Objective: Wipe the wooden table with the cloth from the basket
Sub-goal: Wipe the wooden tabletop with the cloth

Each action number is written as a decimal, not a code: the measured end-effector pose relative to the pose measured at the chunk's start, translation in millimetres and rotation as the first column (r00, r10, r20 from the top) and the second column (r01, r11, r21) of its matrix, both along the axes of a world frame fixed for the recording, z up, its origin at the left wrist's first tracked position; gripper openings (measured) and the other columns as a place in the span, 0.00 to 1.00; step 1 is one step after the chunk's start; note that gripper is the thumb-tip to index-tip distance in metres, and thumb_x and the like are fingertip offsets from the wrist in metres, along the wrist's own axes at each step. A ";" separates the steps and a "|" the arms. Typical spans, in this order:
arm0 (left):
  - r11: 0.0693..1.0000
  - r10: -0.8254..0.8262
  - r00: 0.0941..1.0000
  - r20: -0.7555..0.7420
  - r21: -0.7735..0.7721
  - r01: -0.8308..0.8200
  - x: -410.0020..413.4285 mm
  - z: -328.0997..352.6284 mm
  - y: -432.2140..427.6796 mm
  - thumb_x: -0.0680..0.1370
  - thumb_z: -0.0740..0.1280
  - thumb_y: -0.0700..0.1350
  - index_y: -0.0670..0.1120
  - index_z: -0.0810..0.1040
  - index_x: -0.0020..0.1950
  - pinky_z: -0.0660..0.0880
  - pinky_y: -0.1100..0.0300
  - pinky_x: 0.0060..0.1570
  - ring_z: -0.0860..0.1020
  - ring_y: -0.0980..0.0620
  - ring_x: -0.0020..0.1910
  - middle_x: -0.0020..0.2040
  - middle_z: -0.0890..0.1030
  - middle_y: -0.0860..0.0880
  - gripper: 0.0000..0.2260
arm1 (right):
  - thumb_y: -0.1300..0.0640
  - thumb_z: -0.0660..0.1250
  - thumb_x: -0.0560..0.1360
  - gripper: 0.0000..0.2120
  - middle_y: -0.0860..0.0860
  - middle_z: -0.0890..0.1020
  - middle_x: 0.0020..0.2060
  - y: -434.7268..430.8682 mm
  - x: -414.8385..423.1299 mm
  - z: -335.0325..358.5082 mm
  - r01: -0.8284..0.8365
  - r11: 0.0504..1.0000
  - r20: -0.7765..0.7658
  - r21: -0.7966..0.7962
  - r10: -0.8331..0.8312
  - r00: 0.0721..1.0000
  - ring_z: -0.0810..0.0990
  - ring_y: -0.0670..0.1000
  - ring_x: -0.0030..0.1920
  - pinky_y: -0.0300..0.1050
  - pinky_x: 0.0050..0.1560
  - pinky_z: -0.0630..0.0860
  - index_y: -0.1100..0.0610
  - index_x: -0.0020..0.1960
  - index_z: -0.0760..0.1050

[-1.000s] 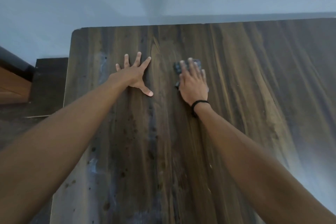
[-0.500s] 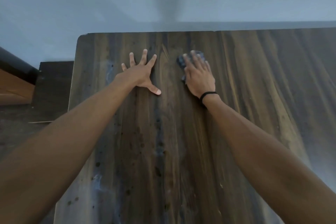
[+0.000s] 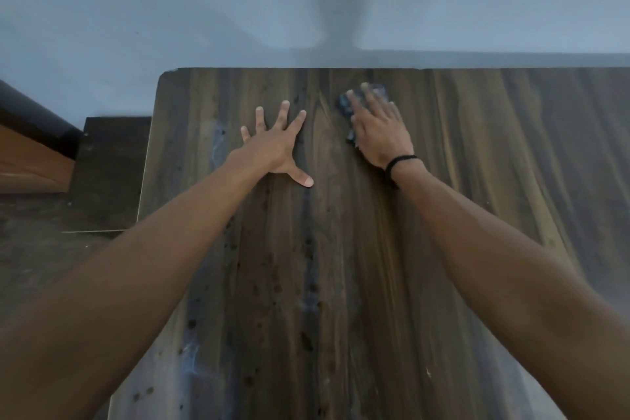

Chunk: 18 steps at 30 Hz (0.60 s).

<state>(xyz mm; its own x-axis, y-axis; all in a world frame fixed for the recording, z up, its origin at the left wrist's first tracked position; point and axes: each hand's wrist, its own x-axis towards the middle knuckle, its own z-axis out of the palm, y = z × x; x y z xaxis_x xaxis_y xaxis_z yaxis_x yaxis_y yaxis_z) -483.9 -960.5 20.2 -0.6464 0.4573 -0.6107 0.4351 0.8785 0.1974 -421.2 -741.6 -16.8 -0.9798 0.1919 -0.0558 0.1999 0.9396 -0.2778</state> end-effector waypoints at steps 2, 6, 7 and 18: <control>1.000 -0.002 1.000 0.005 -0.006 0.002 0.0 0.1 0.8 0.61 0.78 0.66 0.58 0.32 0.79 0.42 0.29 0.72 0.30 0.34 0.75 0.77 0.26 0.52 0.65 | 0.49 0.48 0.85 0.26 0.53 0.48 0.81 -2.8 -14.0 2.5 0.262 0.964 0.007 -0.033 -0.262 0.965 0.46 0.55 0.81 0.55 0.79 0.44 0.49 0.82 0.50; 1.000 -0.004 1.000 0.011 0.004 0.004 2.8 2.7 0.5 0.61 0.78 0.66 0.58 0.32 0.79 0.42 0.28 0.71 0.30 0.34 0.75 0.77 0.26 0.52 0.65 | 0.49 0.48 0.85 0.25 0.51 0.49 0.81 -21.3 -20.6 0.9 -0.042 0.999 -0.004 -0.002 0.042 0.999 0.47 0.53 0.81 0.53 0.80 0.44 0.47 0.82 0.51; 1.000 -0.006 1.000 0.019 0.000 0.006 2.4 3.4 0.2 0.61 0.78 0.66 0.58 0.32 0.79 0.42 0.28 0.71 0.30 0.34 0.75 0.77 0.26 0.52 0.65 | 0.49 0.48 0.85 0.25 0.50 0.51 0.81 -14.0 -24.2 0.1 -0.069 0.998 -0.017 0.005 0.069 0.997 0.47 0.52 0.81 0.53 0.79 0.45 0.46 0.82 0.52; 0.999 0.015 0.997 0.071 -0.045 -0.012 -5.7 5.5 8.2 0.60 0.81 0.62 0.58 0.28 0.77 0.41 0.26 0.69 0.27 0.33 0.73 0.75 0.23 0.52 0.68 | 0.50 0.48 0.85 0.26 0.52 0.49 0.81 -2.1 -72.4 6.3 0.222 0.974 0.008 -0.048 -0.222 0.975 0.45 0.53 0.81 0.56 0.79 0.44 0.48 0.82 0.51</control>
<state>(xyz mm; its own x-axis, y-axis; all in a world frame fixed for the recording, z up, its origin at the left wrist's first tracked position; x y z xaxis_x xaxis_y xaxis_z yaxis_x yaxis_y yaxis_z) -489.6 -952.3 25.7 -0.6066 0.4198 -0.6752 0.4090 0.8930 0.1877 -493.5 -743.6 -10.5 -0.9128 0.4018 -0.0728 0.4028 0.8571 -0.3210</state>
